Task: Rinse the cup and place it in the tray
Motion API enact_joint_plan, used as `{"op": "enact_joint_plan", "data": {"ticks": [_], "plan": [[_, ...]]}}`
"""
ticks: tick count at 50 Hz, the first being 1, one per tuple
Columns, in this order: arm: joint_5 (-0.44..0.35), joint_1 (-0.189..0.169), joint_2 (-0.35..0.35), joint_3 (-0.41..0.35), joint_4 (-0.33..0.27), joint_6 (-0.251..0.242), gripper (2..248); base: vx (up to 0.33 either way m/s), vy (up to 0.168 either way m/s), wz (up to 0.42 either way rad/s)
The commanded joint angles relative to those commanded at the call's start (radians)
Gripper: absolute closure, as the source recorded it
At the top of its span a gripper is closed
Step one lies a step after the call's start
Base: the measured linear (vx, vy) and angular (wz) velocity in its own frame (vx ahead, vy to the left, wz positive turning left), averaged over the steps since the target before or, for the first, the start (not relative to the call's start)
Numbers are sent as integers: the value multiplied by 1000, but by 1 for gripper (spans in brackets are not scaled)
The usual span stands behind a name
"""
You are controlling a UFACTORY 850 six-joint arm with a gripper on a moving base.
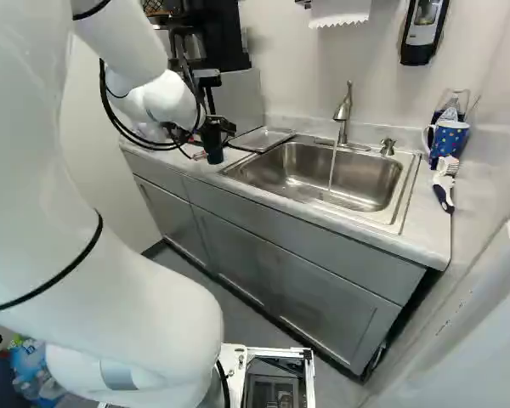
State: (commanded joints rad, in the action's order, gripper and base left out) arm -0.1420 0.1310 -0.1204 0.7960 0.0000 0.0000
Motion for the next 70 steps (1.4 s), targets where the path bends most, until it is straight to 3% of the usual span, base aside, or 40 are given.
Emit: {"op": "enact_joint_plan", "data": {"ticks": [27, 70], "plan": [[-192, 2, 24, -38, 0, 0, 3, 0, 0, 0], [-342, 8, 92, -66, 0, 0, 3, 0, 0, 0]]}}
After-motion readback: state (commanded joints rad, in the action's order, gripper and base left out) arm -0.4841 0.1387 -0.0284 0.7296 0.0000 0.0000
